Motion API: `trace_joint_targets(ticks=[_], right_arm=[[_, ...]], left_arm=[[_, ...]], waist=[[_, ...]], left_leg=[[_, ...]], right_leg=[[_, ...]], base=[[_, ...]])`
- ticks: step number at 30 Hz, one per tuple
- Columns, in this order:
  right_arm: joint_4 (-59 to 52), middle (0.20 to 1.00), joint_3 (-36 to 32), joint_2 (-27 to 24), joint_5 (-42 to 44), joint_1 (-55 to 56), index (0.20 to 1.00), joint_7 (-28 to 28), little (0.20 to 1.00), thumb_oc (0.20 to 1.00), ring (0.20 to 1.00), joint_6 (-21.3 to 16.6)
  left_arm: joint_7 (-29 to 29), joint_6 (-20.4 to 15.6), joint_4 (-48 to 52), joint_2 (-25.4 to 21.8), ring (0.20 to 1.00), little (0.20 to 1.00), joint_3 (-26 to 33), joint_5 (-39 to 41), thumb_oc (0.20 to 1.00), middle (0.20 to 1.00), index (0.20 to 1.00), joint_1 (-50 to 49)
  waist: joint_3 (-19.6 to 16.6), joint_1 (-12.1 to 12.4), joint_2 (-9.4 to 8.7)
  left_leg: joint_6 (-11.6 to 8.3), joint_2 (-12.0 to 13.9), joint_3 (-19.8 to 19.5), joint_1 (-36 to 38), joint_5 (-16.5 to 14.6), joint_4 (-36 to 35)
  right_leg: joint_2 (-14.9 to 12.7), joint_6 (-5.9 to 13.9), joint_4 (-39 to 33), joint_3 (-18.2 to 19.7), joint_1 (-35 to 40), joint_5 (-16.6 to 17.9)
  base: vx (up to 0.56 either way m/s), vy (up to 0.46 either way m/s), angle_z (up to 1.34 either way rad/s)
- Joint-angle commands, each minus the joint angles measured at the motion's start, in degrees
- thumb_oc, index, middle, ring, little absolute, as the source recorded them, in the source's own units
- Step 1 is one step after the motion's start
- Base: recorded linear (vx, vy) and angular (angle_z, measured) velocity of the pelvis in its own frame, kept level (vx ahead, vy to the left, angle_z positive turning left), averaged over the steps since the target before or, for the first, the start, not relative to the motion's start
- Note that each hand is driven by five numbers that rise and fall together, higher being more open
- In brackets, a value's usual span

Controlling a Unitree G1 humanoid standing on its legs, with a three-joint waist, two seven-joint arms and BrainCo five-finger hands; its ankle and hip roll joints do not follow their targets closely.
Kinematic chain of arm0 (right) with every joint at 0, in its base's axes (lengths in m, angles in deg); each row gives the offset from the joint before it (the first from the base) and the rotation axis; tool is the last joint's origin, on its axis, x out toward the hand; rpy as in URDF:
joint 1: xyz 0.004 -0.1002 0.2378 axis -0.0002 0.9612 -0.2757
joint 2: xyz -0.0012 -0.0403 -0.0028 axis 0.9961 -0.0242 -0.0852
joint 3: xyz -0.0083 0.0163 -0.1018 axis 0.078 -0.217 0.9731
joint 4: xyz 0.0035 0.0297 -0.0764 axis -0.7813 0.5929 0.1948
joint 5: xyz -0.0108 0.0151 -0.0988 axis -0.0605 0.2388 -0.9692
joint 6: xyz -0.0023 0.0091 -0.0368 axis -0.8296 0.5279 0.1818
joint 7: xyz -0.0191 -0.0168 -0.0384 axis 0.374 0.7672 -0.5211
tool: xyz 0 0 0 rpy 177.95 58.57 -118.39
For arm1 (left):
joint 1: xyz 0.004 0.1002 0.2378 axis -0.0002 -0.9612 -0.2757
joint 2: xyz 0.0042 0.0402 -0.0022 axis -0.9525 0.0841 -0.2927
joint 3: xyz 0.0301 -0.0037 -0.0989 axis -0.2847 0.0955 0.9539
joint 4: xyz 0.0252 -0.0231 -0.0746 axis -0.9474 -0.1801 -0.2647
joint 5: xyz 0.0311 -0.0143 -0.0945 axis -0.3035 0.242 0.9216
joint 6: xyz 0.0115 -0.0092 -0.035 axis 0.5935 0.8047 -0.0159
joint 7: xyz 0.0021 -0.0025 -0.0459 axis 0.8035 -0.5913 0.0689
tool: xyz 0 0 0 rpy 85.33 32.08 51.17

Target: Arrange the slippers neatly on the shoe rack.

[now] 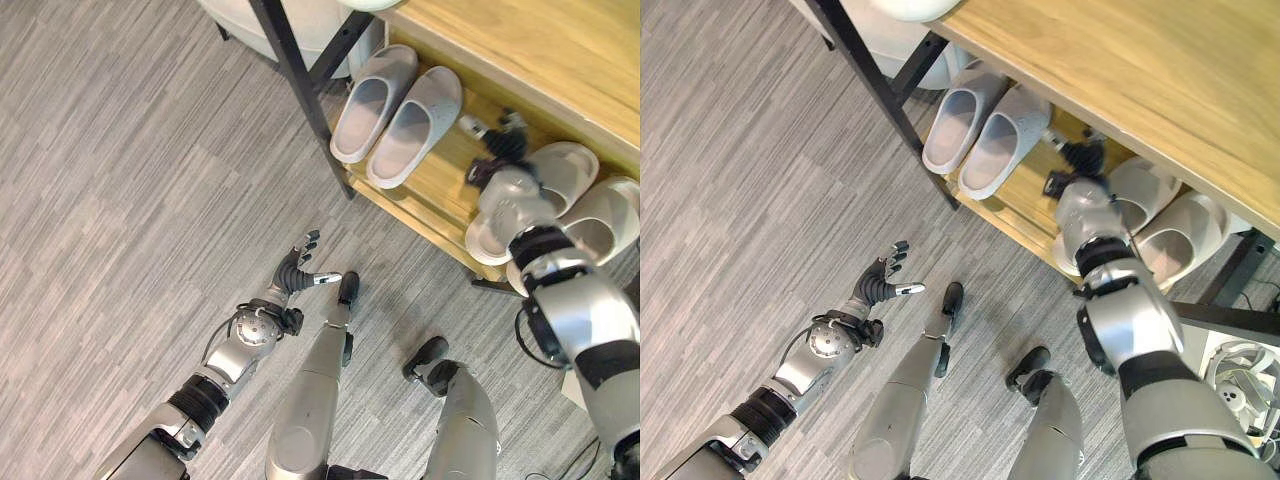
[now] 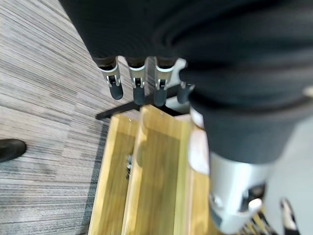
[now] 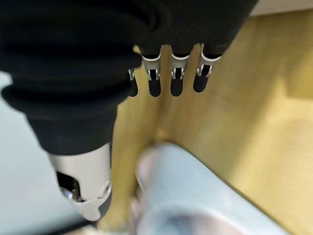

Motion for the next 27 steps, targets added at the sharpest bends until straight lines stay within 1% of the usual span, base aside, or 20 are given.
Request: trace_joint_targets(ticks=[1, 3, 4, 5, 6, 7, 8, 9, 11, 14, 15, 16, 18, 20, 22, 23, 24, 25, 26, 27], right_arm=[[-9.9, 1.0, 0.9, -0.1, -14.8, 2.8, 1.0, 0.6, 1.0, 1.0, 1.0, -2.4], [-13.6, 1.0, 0.9, 0.4, -17.0, 6.6, 1.0, 1.0, 1.0, 1.0, 1.0, -2.5], [-20.2, 1.0, 0.7, 1.9, -20.6, 15.2, 1.0, 2.5, 1.0, 1.0, 1.0, -3.3], [-25.0, 1.0, 0.2, 4.6, -22.7, 23.9, 1.0, 3.6, 1.0, 1.0, 1.0, -3.9], [-27.8, 1.0, 0.0, 5.7, -23.2, 27.7, 1.0, 4.2, 1.0, 1.0, 1.0, -4.2], [-28.0, 1.0, 0.0, 5.7, -23.3, 28.0, 1.0, 4.2, 1.0, 1.0, 1.0, -4.1], [-33.1, 1.0, -0.4, 6.7, -24.2, 35.6, 1.0, 6.0, 1.0, 1.0, 1.0, -4.6], [-36.8, 1.0, -1.0, 6.8, -24.1, 42.0, 1.0, 8.1, 1.0, 1.0, 1.0, -5.1], [-38.4, 1.0, -1.0, 6.3, -24.8, 44.6, 1.0, 9.0, 1.0, 1.0, 1.0, -4.8], [-42.7, 1.0, -0.8, 3.3, -27.0, 53.3, 1.0, 14.3, 1.0, 1.0, 1.0, -4.6], [-42.8, 1.0, -0.8, 3.3, -27.0, 53.5, 1.0, 14.4, 1.0, 1.0, 1.0, -4.6], [-44.4, 1.0, -0.9, 1.6, -27.8, 57.2, 1.0, 17.3, 1.0, 1.0, 1.0, -4.6], [-44.4, 1.0, -1.3, 0.3, -28.4, 60.4, 1.0, 19.4, 1.0, 1.0, 1.0, -4.7], [-45.1, 1.0, -2.0, -0.1, -28.2, 62.0, 1.0, 20.2, 1.0, 1.0, 1.0, -4.6], [-44.8, 1.0, -3.4, -0.5, -27.0, 65.4, 1.0, 21.7, 1.0, 1.0, 1.0, -4.6], [-44.4, 1.0, -3.9, -0.6, -26.1, 66.4, 1.0, 22.4, 1.0, 1.0, 1.0, -4.5], [-43.6, 1.0, -5.0, -0.8, -25.5, 68.1, 1.0, 23.2, 1.0, 1.0, 1.0, -4.4], [-43.6, 1.0, -5.1, -0.7, -25.5, 68.2, 1.0, 23.3, 1.0, 1.0, 1.0, -4.5], [-41.3, 1.0, -5.6, -0.5, -23.6, 70.0, 1.0, 24.9, 1.0, 1.0, 1.0, -4.2], [-41.3, 1.0, -5.6, -0.5, -23.6, 70.0, 1.0, 24.9, 1.0, 1.0, 1.0, -4.2]], left_arm=[[-0.1, -3.1, 0.1, 0.7, 1.0, 1.0, 3.8, -2.0, 1.0, 1.0, 1.0, 0.7], [-0.1, -3.2, -0.1, 0.8, 1.0, 1.0, 4.3, -2.2, 1.0, 1.0, 1.0, -0.1], [-0.6, -3.4, -1.4, 1.6, 1.0, 1.0, 5.8, -2.0, 1.0, 1.0, 1.0, -1.9], [-0.5, -3.4, -2.7, 2.6, 1.0, 1.0, 7.0, -2.4, 1.0, 1.0, 1.0, -3.8], [-0.4, -3.2, -2.8, 3.0, 1.0, 1.0, 7.7, -2.2, 1.0, 1.0, 1.0, -4.6], [-0.4, -3.2, -2.7, 3.0, 1.0, 1.0, 7.7, -2.2, 1.0, 1.0, 1.0, -4.8], [-0.1, -3.1, -3.8, 3.6, 1.0, 1.0, 9.4, -2.9, 1.0, 1.0, 1.0, -6.4], [0.1, -2.8, -4.7, 4.0, 1.0, 1.0, 11.1, -3.5, 1.0, 1.0, 1.0, -8.4], [0.0, -2.7, -4.8, 4.1, 1.0, 1.0, 11.7, -3.8, 1.0, 1.0, 1.0, -9.2], [-1.8, -2.5, -5.0, 3.7, 1.0, 1.0, 13.4, -7.2, 1.0, 1.0, 1.0, -11.9], [-1.8, -2.5, -5.0, 3.7, 1.0, 1.0, 13.4, -7.3, 1.0, 1.0, 1.0, -12.0], [-2.7, -2.4, -4.7, 2.8, 1.0, 1.0, 14.0, -10.5, 1.0, 1.0, 1.0, -12.6], [-3.8, -2.5, -4.1, 1.1, 1.0, 1.0, 13.7, -17.3, 1.0, 1.0, 1.0, -12.7], [-4.2, -2.5, -3.3, 0.2, 1.0, 1.0, 13.8, -19.5, 1.0, 1.0, 1.0, -13.0], [-6.1, -2.9, -1.7, -1.9, 1.0, 1.0, 12.5, -24.5, 1.0, 1.0, 1.0, -12.5], [-7.8, -3.3, -0.5, -2.9, 1.0, 1.0, 11.5, -25.9, 1.0, 1.0, 1.0, -12.2], [-11.4, -4.5, 2.5, -5.3, 1.0, 1.0, 9.3, -28.2, 1.0, 1.0, 1.0, -11.6], [-11.5, -4.4, 2.6, -5.4, 1.0, 1.0, 9.3, -28.1, 1.0, 1.0, 1.0, -11.6], [-19.4, -6.9, 10.9, -11.2, 1.0, 1.0, 2.5, -27.8, 1.0, 1.0, 1.0, -8.9], [-19.4, -6.9, 10.9, -11.2, 1.0, 1.0, 2.5, -27.8, 1.0, 1.0, 1.0, -8.9]], waist=[[1.2, -0.5, -2.59], [0.6, -1.0, -2.86], [-0.6, -2.3, -3.5], [-2.2, -3.7, -4.14], [-2.9, -4.3, -4.43], [-2.9, -4.3, -4.4], [-4.6, -5.7, -4.95], [-6.4, -7.3, -5.6], [-7.3, -7.8, -5.58], [-10.3, -10.0, -5.59], [-10.3, -9.9, -5.55], [-11.7, -10.8, -5.48], [-12.9, -11.7, -5.18], [-13.6, -12.1, -5.06], [-14.4, -13.2, -4.78], [-14.8, -13.8, -4.57], [-15.2, -14.6, -4.15], [-15.2, -14.4, -4.18], [-15.9, -15.7, -3.36], [-15.9, -15.7, -3.38]], left_leg=[[0.44, 0.9, 2.9, 8.3, -13.6, 1.6], [0.24, 1.3, 3.2, 9.9, -13.1, 0.2], [0.1, 2.1, 4.0, 12.1, -10.8, -2.2], [-0.45, 3.0, 4.7, 15.9, -9.9, -4.8], [-0.68, 3.4, 5.1, 17.2, -9.6, -5.6], [-0.69, 3.4, 5.1, 17.5, -9.5, -5.7], [-1.11, 4.2, 6.2, 20.9, -8.9, -7.7], [-1.5, 4.7, 7.8, 24.5, -8.4, -9.9], [-1.54, 4.7, 8.2, 25.8, -8.0, -10.9], [-2.2, 4.8, 10.4, 31.1, -7.3, -14.4], [-2.22, 4.8, 10.5, 31.4, -7.2, -14.6], [-2.52, 4.9, 11.4, 32.9, -6.9, -15.9], [-3.0, 5.0, 12.6, 35.3, -6.6, -17.7], [-3.06, 5.0, 12.9, 35.8, -6.5, -18.1], [-3.22, 5.0, 13.8, 37.0, -6.9, -18.5], [-3.24, 5.0, 14.1, 37.2, -7.0, -18.5], [-3.23, 5.0, 14.7, 37.8, -7.3, -18.5], [-3.24, 5.0, 14.8, 37.9, -7.4, -18.5], [-3.15, 5.0, 16.2, 39.2, -8.1, -18.5], [-3.15, 5.0, 16.2, 39.1, -8.1, -18.5]], right_leg=[[1.8, 7.37, -14.0, 3.4, 9.8, 5.2], [2.2, 7.43, -15.5, 3.2, 11.2, 5.7], [3.0, 7.0, -19.3, 2.5, 13.6, 8.1], [3.9, 7.22, -22.7, 2.4, 17.2, 9.2], [4.1, 7.34, -24.0, 2.5, 18.5, 9.6], [4.2, 7.35, -24.2, 2.4, 18.7, 9.7], [4.9, 7.66, -27.2, 2.7, 21.4, 10.6], [5.6, 7.9, -30.0, 3.3, 24.0, 11.5], [6.0, 7.95, -31.5, 3.5, 25.1, 11.9], [7.2, 8.35, -35.7, 4.3, 29.1, 13.0], [7.3, 8.35, -35.8, 4.4, 29.2, 13.1], [7.6, 8.48, -37.2, 4.8, 30.3, 13.4], [8.1, 8.65, -38.6, 5.4, 31.8, 13.5], [8.2, 8.66, -39.4, 5.7, 32.2, 14.0], [8.4, 8.81, -40.3, 6.2, 33.1, 14.3], [8.5, 8.83, -40.6, 6.4, 33.2, 14.4], [8.6, 8.96, -41.1, 6.8, 33.5, 14.6], [8.6, 8.96, -41.1, 6.9, 33.5, 14.6], [8.7, 9.22, -41.6, 8.1, 34.0, 14.8], [8.7, 9.22, -41.7, 8.1, 33.9, 14.9]], base=[[-0.02, -0.12, -0.32], [-0.03, -0.06, -0.43], [-0.01, -0.083, -0.32], [0.01, -0.103, -0.28], [0.06, -0.076, -0.29], [0.07, -0.045, -0.37], [0.1, -0.055, -0.43], [0.12, -0.05, -0.35], [0.06, -0.014, -0.38], [0.08, -0.011, -0.3], [0.06, -0.011, -0.25], [0.04, -0.025, -0.26], [0.08, -0.022, -0.28], [0.05, -0.01, -0.27], [0.05, -0.025, -0.22], [0.06, -0.017, -0.1], [0.04, -0.003, -0.09], [0.07, 0.007, -0.31], [0.05, 0.012, -0.31], [0.08, 0.013, -0.28]])
